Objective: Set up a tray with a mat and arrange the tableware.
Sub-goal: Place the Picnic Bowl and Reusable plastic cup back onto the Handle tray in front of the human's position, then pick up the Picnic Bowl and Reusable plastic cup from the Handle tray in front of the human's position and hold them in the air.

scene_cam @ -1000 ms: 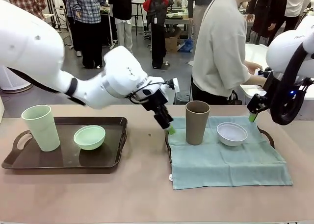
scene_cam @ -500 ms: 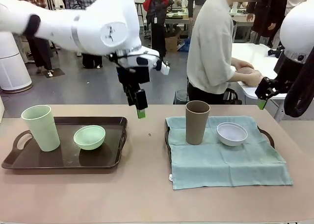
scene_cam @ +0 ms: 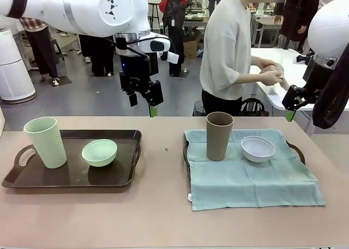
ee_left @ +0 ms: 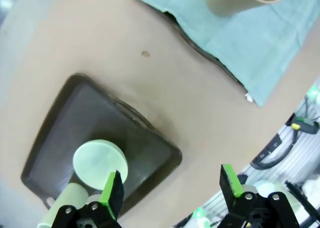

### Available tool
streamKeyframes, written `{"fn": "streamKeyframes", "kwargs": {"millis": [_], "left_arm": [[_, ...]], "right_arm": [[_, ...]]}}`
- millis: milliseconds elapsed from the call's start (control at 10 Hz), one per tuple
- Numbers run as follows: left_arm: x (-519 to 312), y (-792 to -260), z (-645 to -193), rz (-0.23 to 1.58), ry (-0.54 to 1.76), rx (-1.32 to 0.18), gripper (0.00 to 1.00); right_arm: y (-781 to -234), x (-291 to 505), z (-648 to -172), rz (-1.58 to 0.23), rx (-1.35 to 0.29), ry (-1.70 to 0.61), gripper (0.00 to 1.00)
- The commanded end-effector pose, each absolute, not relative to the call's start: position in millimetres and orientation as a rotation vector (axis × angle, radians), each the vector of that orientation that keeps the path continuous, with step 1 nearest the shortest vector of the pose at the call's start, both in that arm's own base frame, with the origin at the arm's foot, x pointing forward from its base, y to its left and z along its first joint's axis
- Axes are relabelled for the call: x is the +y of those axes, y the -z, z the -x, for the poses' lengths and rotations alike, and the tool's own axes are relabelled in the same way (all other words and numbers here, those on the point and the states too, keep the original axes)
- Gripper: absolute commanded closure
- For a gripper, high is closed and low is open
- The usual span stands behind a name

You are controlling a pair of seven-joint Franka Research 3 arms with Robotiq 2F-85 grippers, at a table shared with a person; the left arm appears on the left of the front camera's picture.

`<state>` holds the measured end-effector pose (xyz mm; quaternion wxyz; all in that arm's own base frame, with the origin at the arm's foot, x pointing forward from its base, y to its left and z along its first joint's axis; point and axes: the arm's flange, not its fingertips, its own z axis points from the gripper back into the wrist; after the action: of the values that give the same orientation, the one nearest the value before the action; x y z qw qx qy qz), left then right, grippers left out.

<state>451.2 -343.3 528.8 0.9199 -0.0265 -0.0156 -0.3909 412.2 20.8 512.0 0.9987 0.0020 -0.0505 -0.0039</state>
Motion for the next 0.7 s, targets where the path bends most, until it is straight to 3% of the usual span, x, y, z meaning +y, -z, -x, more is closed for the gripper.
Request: {"fn": "streamKeyframes", "kwargs": {"millis": [0, 600], "left_arm": [[-347.0, -523.0, -450.2, 0.054, 0.876, -0.023, 0.00], [-347.0, -523.0, -450.2, 0.054, 0.876, -0.023, 0.00]], "right_arm": [[-518.8, 22.8, -405.6, -0.001, -0.119, 0.005, 0.00], [-518.8, 22.8, -405.6, -0.001, -0.119, 0.005, 0.00]]}}
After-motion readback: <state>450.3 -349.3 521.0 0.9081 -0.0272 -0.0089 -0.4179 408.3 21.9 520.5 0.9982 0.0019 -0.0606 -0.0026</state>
